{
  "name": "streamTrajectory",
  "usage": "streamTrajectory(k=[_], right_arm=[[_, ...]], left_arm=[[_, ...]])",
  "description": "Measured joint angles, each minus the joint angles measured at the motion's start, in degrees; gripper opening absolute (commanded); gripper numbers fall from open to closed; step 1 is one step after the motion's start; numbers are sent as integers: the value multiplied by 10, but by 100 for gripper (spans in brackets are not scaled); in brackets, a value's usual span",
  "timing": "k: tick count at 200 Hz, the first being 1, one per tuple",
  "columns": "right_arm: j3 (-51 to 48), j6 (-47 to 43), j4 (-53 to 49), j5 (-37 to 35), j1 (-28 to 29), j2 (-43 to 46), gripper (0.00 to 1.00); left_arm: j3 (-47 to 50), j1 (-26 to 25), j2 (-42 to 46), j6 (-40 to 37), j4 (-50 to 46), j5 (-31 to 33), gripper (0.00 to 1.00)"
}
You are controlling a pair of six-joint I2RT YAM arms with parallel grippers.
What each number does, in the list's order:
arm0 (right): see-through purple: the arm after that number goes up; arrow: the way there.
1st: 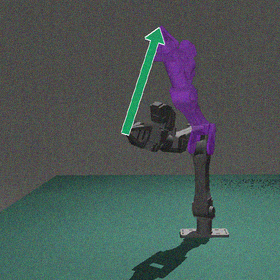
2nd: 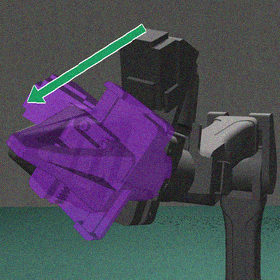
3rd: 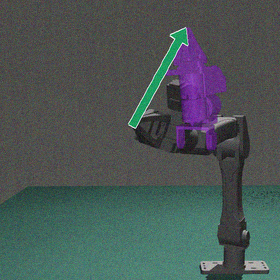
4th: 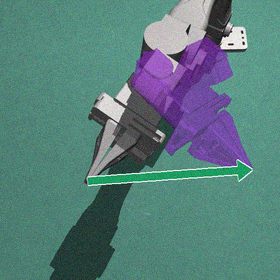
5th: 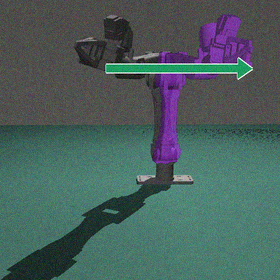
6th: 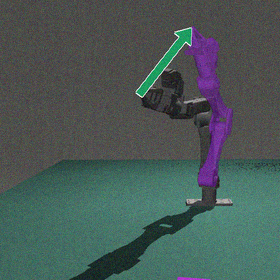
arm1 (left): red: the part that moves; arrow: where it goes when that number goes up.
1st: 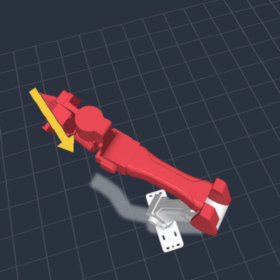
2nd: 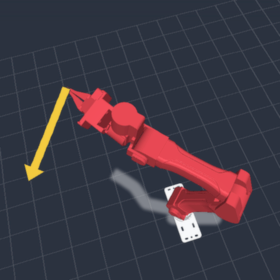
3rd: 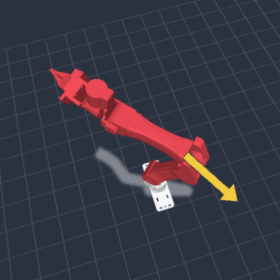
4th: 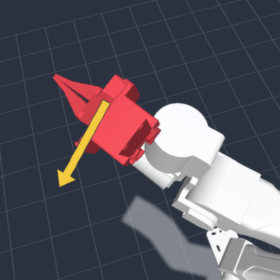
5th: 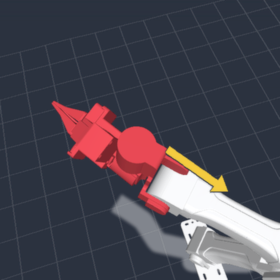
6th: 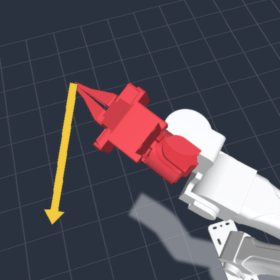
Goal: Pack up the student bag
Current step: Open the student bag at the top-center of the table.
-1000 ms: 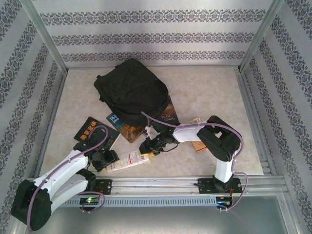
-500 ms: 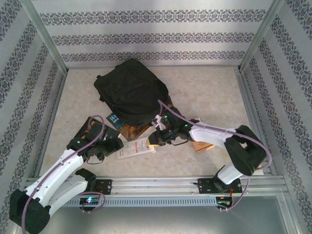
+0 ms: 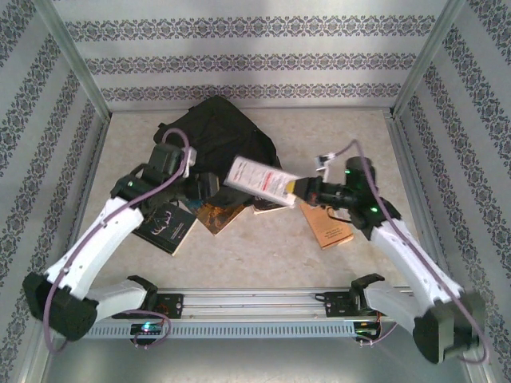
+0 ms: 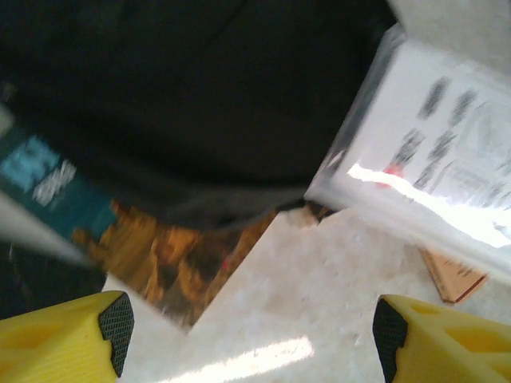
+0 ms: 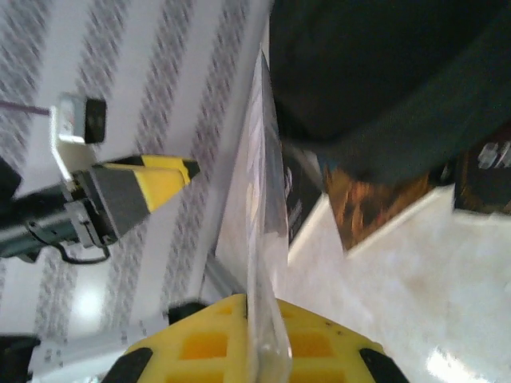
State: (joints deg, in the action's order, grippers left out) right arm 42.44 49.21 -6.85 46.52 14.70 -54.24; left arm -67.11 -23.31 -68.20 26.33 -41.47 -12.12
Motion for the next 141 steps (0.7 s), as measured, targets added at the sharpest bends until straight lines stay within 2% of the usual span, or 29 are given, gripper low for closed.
streamTrajectory(k=[17, 32, 64, 86, 141], right_arm=[[1, 4, -26, -44, -47, 72, 0], [17, 0, -71, -86, -66, 105, 0], [44, -12, -134, -156, -74, 106, 0], [44, -16, -168, -192, -79, 107, 0], [44, -31, -188, -230, -82, 120, 0]], left_arm=[[-60, 0, -52, -50, 18, -14, 81], [-112, -3, -108, -99, 24, -25, 83], [-226, -8, -246, -192, 22, -35, 83], [-257, -7, -318, -233, 24, -34, 83], [-327, -8, -420, -262, 21, 70, 86]])
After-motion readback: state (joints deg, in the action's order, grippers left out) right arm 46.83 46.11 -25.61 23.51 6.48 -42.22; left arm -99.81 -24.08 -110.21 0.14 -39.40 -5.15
